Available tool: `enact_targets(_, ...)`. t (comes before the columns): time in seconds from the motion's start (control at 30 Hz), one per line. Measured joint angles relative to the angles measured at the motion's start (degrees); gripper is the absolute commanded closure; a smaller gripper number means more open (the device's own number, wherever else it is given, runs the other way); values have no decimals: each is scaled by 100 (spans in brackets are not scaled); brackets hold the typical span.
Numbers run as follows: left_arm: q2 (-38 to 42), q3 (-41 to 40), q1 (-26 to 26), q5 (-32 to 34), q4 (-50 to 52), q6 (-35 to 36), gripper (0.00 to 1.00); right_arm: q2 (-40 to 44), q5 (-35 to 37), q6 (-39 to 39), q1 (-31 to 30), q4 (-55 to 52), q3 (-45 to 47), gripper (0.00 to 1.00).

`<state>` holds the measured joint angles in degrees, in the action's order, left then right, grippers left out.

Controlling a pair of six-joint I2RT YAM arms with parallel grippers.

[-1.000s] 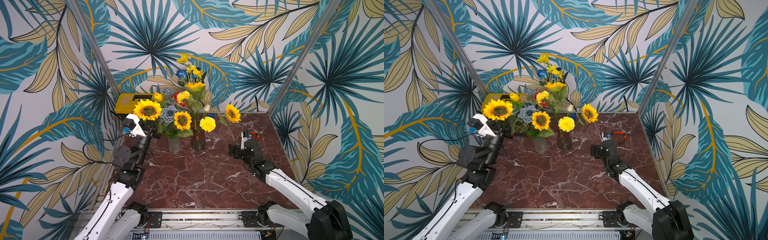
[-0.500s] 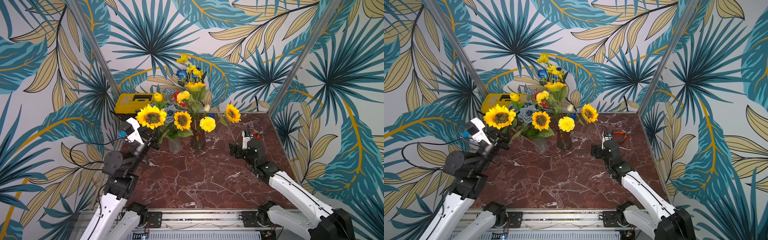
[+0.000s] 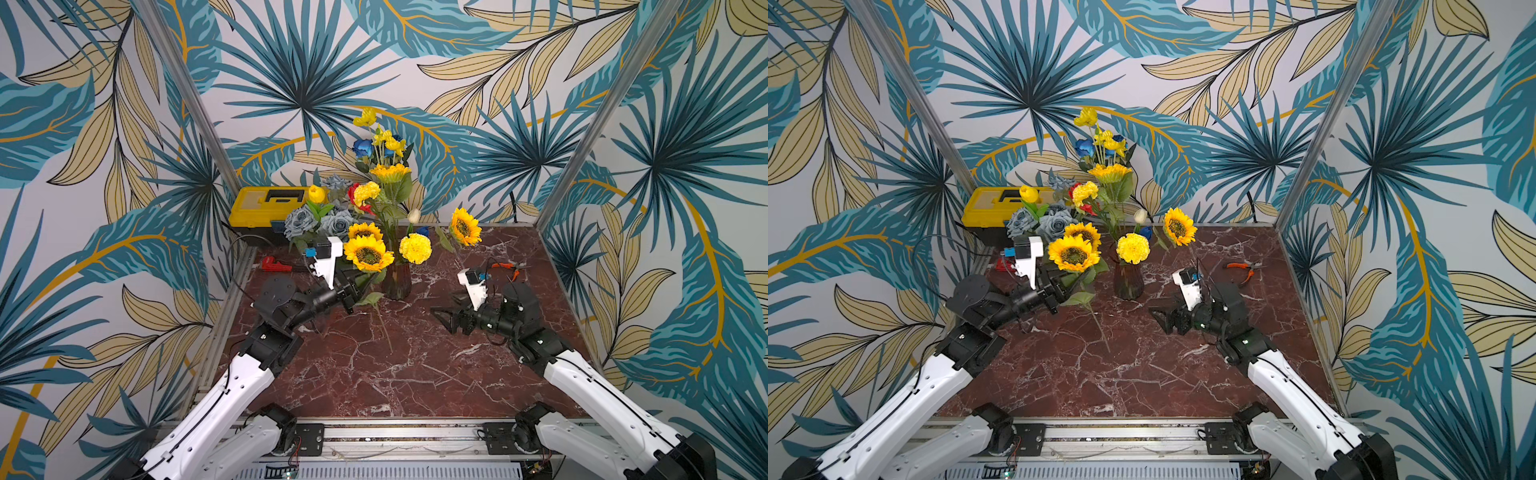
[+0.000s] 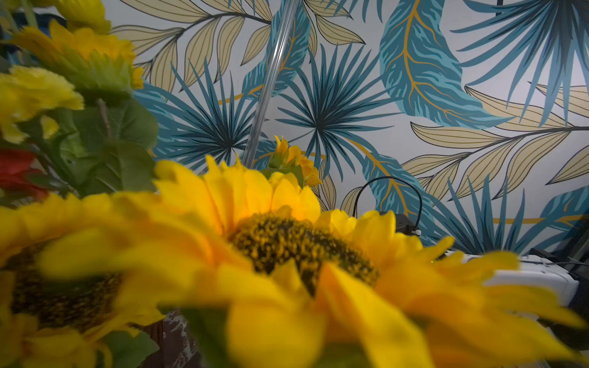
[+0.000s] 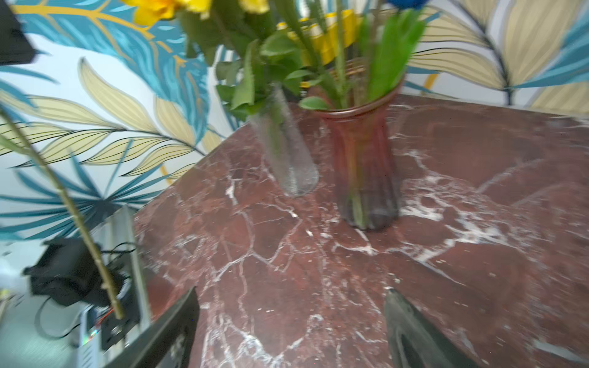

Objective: Pick out yellow flowers from the vase
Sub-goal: Place the flower at the center of the board.

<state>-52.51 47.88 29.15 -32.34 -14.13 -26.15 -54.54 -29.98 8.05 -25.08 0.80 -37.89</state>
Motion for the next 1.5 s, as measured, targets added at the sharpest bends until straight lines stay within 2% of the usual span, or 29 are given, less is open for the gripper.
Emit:
enact_targets(0.1, -188, -4, 267, 39, 15, 48, 93, 22, -415, 101, -339, 173, 2, 9)
enact_targets(0.27, -234, -125, 382, 297, 17, 111, 94, 2, -820, 350, -734, 549, 11, 11)
enact_targets(0.47, -391, -125, 522, 584, 15, 131, 94, -776, -1086, 549, -1370, 938, -76, 16)
enact_targets(0.67, -470, -125, 564, 662, 13, 151, 94, -1528, -1123, 671, -1733, 1263, -328, 21)
enact_targets(0.83, -450, -127, 566, 754, 13, 188, 93, -1777, -1123, 697, -1818, 1388, -549, 34)
enact_targets(0.97, -404, -127, 568, 796, 11, 234, 93, -1864, -1119, 708, -1827, 1410, -603, 52)
enact_targets(1.2, -396, -127, 568, 881, 7, 286, 89, -1882, -1115, 688, -1843, 1309, -684, 75)
enact_targets(1.5, -372, -127, 568, 992, 4, 450, 73, -1884, -1075, 647, -1843, 1158, -728, 90)
